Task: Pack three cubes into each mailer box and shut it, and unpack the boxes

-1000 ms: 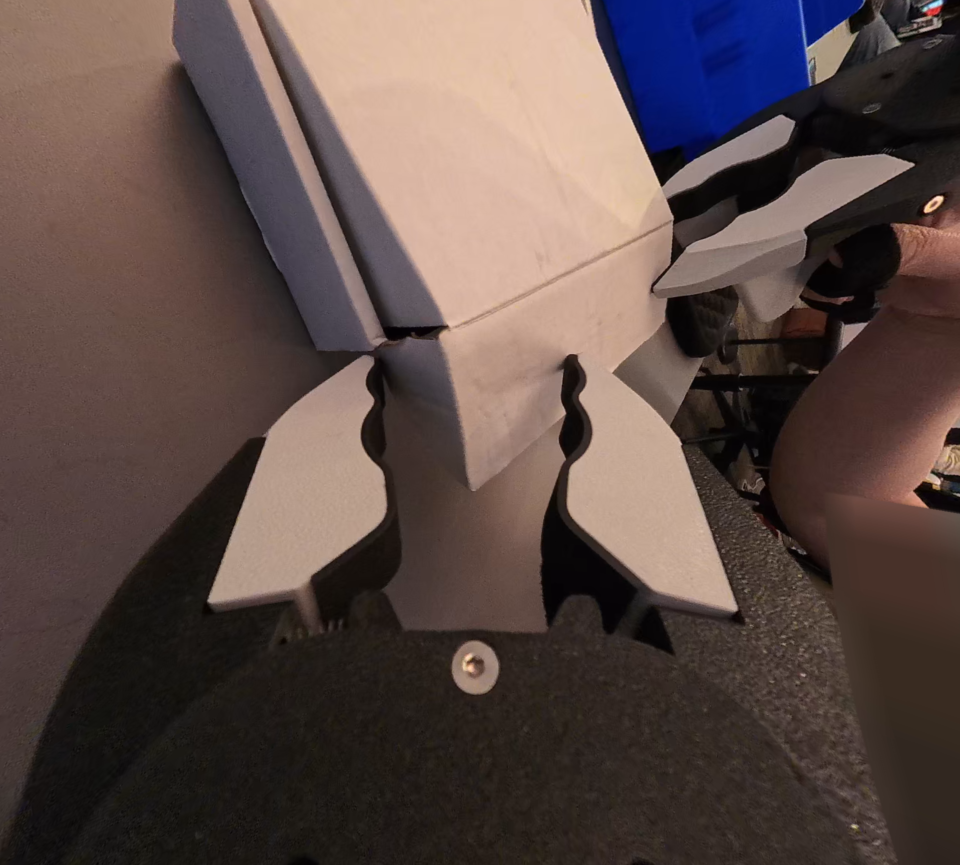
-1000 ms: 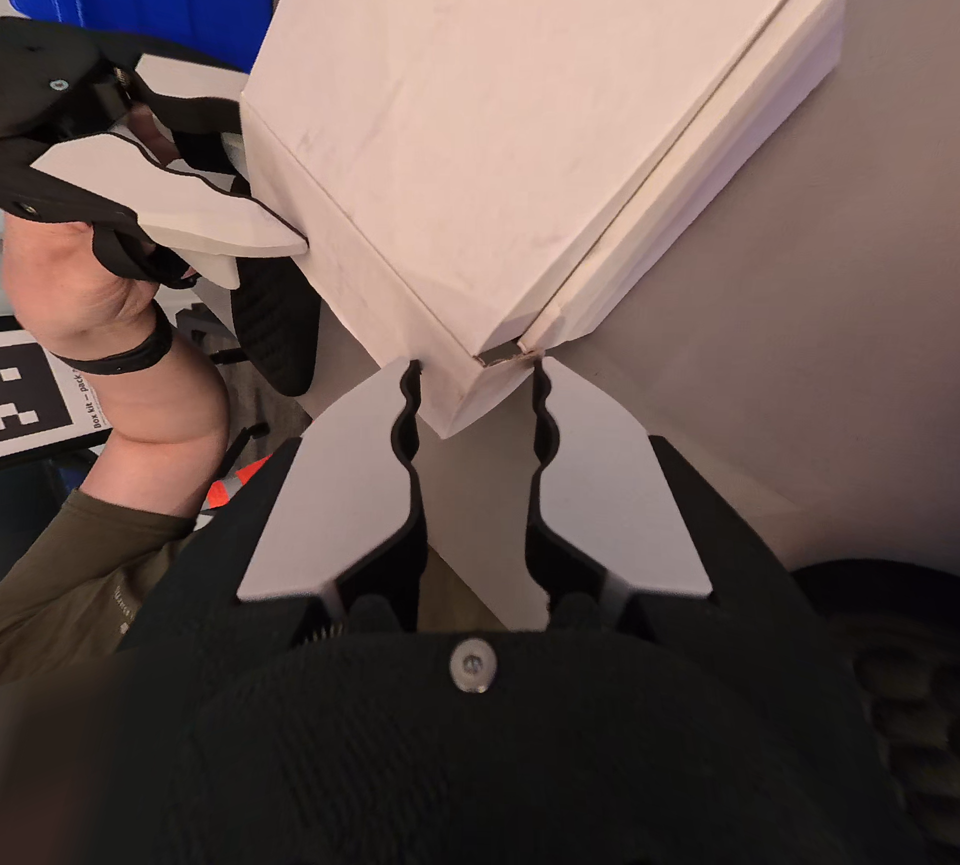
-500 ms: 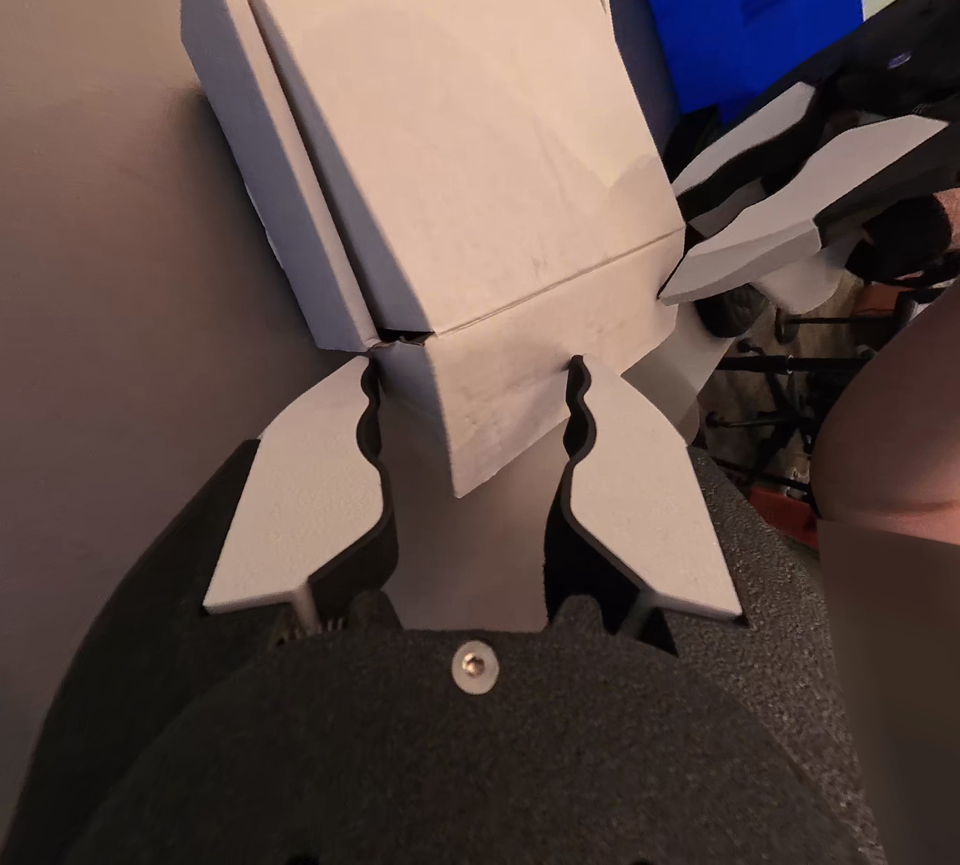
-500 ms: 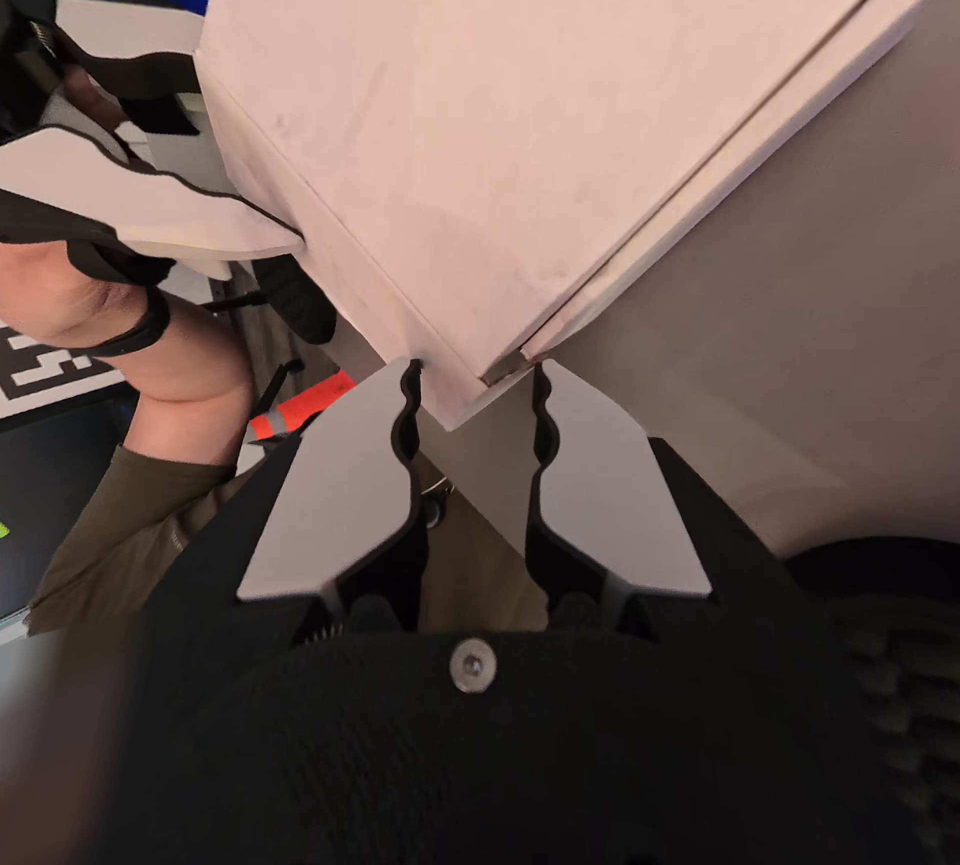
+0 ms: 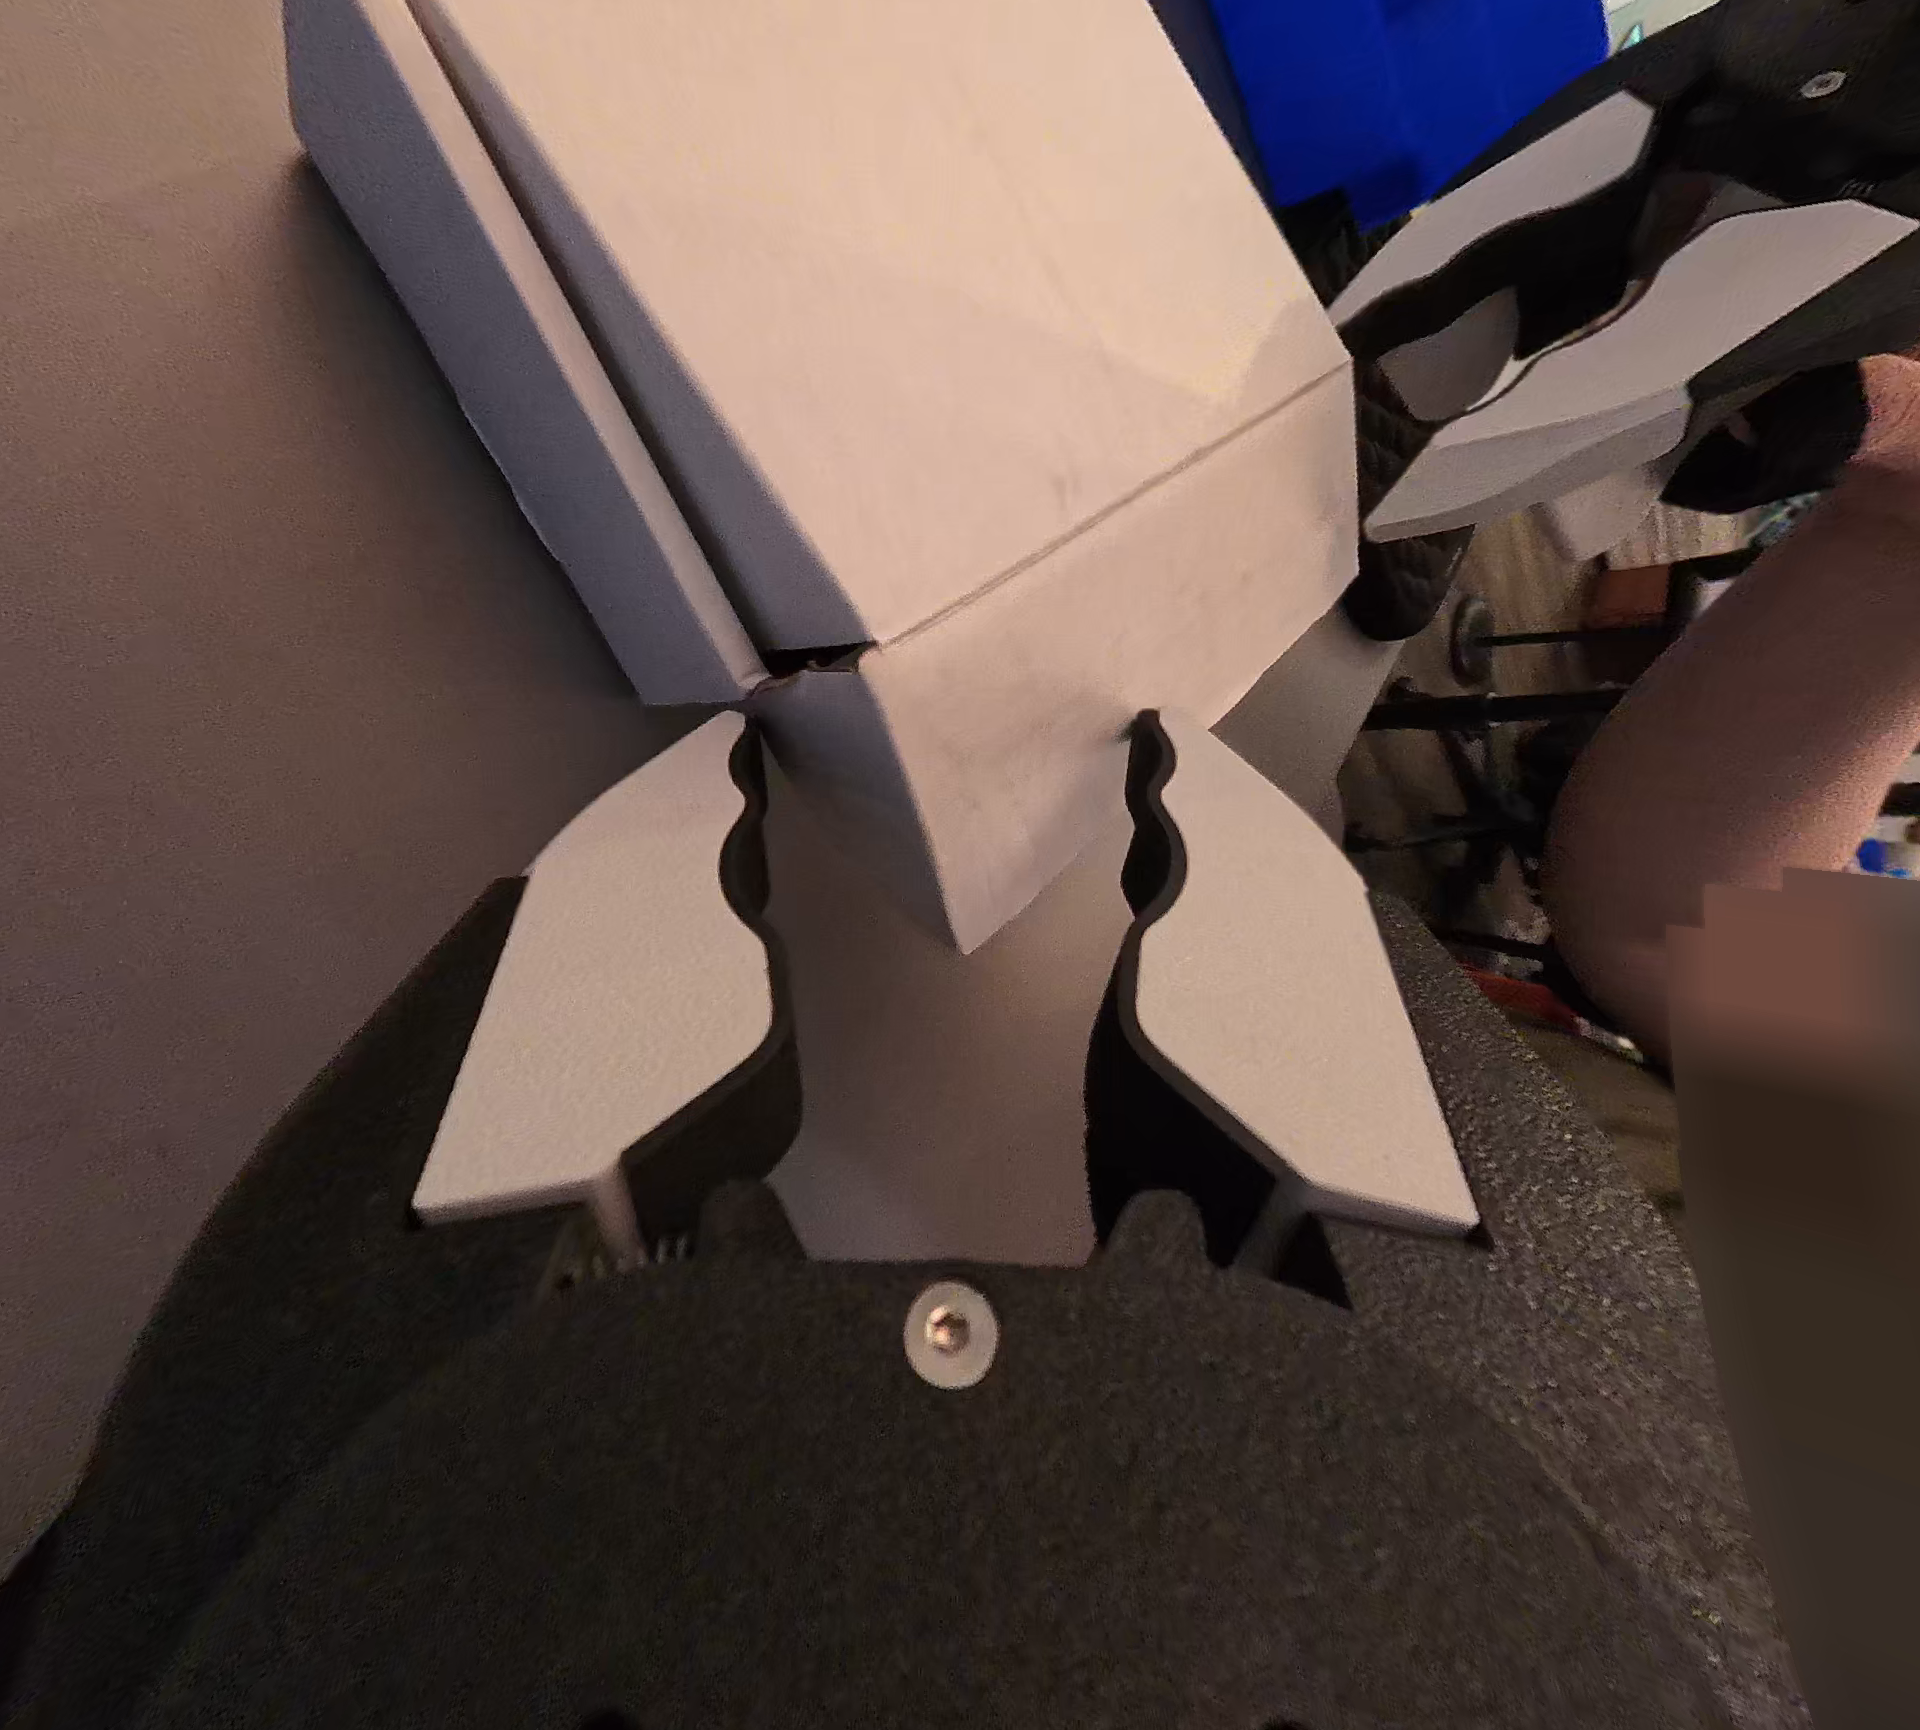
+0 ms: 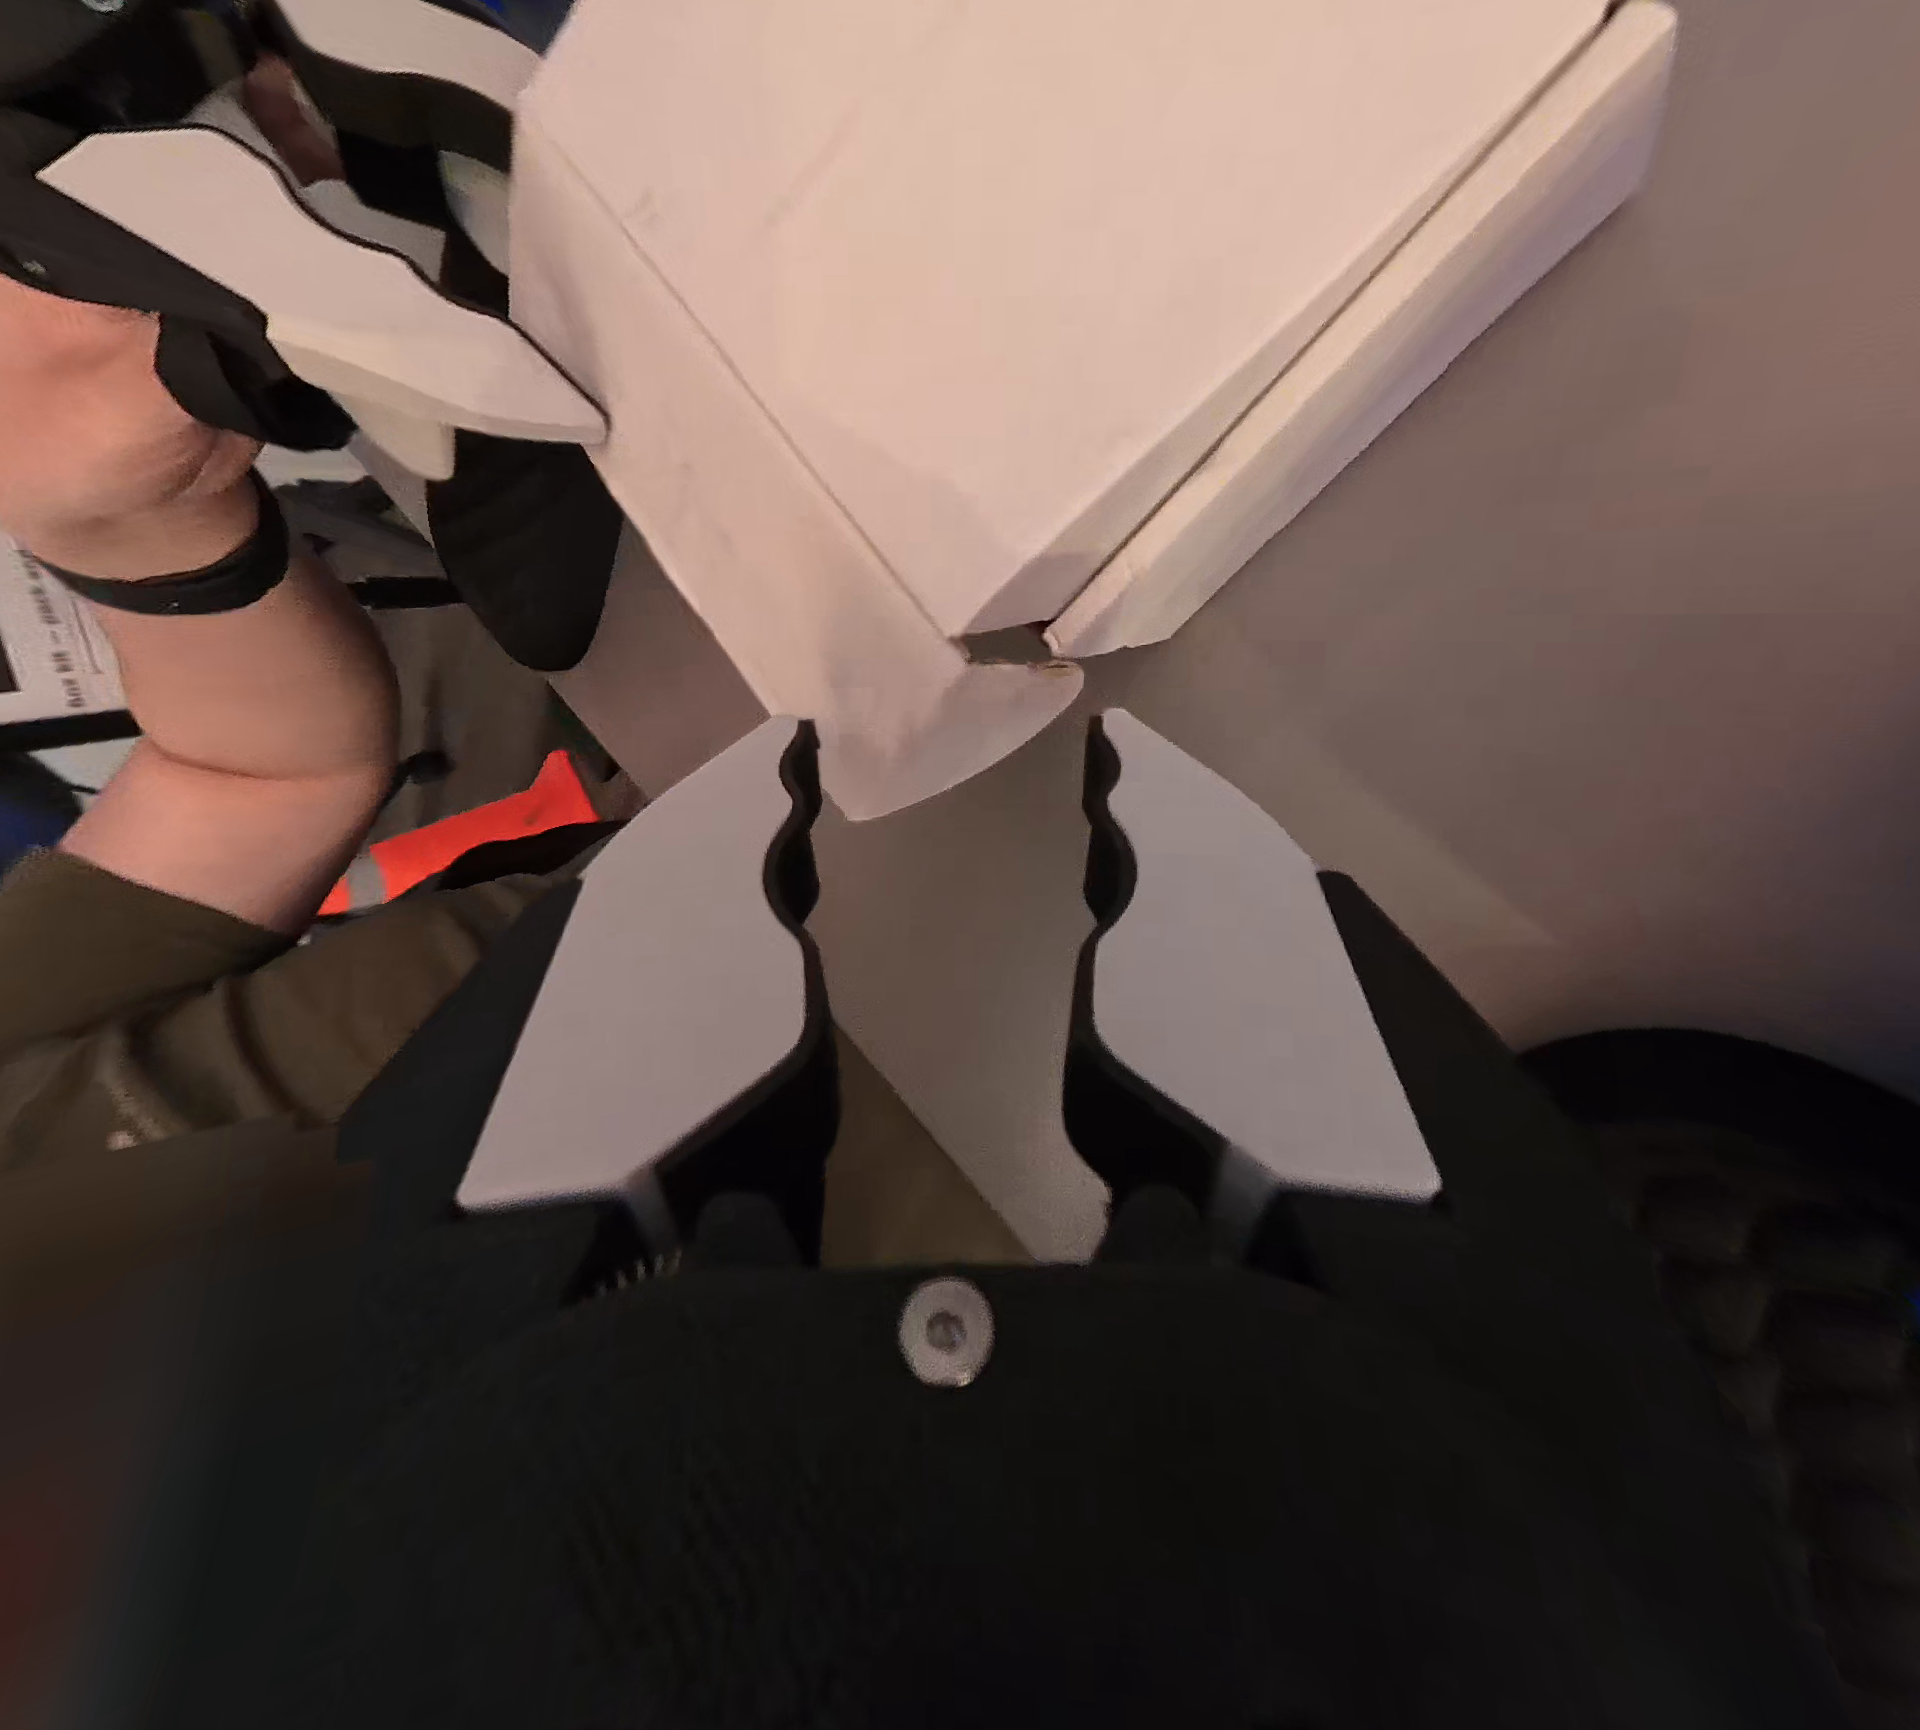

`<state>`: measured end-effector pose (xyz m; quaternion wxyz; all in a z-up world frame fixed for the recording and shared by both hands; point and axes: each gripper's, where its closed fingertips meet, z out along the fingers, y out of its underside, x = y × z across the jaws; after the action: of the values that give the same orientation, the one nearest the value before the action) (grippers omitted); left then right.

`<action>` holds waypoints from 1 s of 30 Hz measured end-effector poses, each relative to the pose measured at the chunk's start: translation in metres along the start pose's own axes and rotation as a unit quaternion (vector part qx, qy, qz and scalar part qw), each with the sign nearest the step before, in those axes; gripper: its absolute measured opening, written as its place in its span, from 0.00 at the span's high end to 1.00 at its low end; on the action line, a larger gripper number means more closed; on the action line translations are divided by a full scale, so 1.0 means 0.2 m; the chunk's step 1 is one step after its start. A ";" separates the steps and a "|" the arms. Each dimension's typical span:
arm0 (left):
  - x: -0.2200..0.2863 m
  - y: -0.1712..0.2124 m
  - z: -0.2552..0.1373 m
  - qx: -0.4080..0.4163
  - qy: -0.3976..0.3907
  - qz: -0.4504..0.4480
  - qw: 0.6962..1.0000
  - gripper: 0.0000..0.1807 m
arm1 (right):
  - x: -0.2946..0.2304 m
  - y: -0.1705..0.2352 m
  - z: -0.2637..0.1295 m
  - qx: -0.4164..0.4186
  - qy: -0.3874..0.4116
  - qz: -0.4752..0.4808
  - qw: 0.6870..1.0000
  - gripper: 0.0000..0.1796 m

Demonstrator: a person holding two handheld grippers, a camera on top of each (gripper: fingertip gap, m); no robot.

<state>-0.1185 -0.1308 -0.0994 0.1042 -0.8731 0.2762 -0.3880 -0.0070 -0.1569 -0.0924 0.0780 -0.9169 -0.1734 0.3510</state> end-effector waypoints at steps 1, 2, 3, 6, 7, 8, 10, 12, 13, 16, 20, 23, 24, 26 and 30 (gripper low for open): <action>0.00 0.00 -0.01 0.006 -0.004 0.013 1.000 0.63 | -0.01 0.00 -0.01 0.018 0.000 -0.019 1.000 0.72; 0.01 0.00 -0.01 0.014 -0.008 0.028 0.999 0.63 | -0.01 0.01 -0.03 0.036 0.004 -0.040 0.999 0.72; 0.02 0.00 -0.02 0.026 -0.011 0.043 0.999 0.62 | -0.02 0.02 -0.05 0.060 0.011 -0.065 0.996 0.72; 0.04 -0.01 -0.09 0.083 -0.032 0.098 0.991 0.60 | -0.02 0.01 -0.15 0.176 0.066 -0.161 0.969 0.72; 0.05 -0.02 -0.12 0.108 -0.047 0.122 0.985 0.60 | -0.04 0.01 -0.19 0.226 0.089 -0.206 0.948 0.73; 0.05 -0.02 -0.15 0.131 -0.068 0.147 0.978 0.60 | -0.05 0.03 -0.23 0.273 0.110 -0.248 0.923 0.74; 0.04 0.01 -0.20 0.165 -0.115 0.188 0.961 0.60 | -0.06 0.09 -0.26 0.356 0.149 -0.305 0.871 0.74; 0.03 0.05 -0.20 0.183 -0.160 0.222 0.944 0.59 | -0.04 0.13 -0.24 0.416 0.204 -0.334 0.821 0.75; 0.01 0.07 -0.19 0.187 -0.180 0.233 0.937 0.59 | 0.00 0.14 -0.23 0.430 0.243 -0.325 0.807 0.74; -0.06 0.10 -0.14 0.172 -0.250 0.261 0.916 0.60 | 0.00 0.13 -0.13 0.419 0.298 -0.338 0.788 0.74; -0.11 0.05 -0.10 0.165 -0.310 0.294 0.889 0.66 | 0.02 0.09 -0.05 0.383 0.382 -0.379 0.751 0.76; -0.14 0.01 -0.10 0.178 -0.348 0.308 0.867 0.74 | 0.03 0.05 -0.02 0.378 0.424 -0.378 0.731 0.82; -0.15 0.01 -0.09 0.176 -0.351 0.308 0.866 0.73 | 0.02 0.04 -0.02 0.379 0.430 -0.381 0.726 0.83; -0.16 0.01 -0.05 0.168 -0.350 0.303 0.870 0.72 | 0.01 0.02 0.00 0.376 0.428 -0.379 0.730 0.86; -0.20 0.01 -0.01 0.164 -0.357 0.295 0.871 0.76 | 0.03 -0.01 0.02 0.369 0.432 -0.366 0.737 0.91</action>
<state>-0.1433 -0.1106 -0.1232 0.4470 -0.8003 0.3976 -0.0407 -0.0055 -0.1532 -0.0982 0.5991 -0.7352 -0.3005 -0.1015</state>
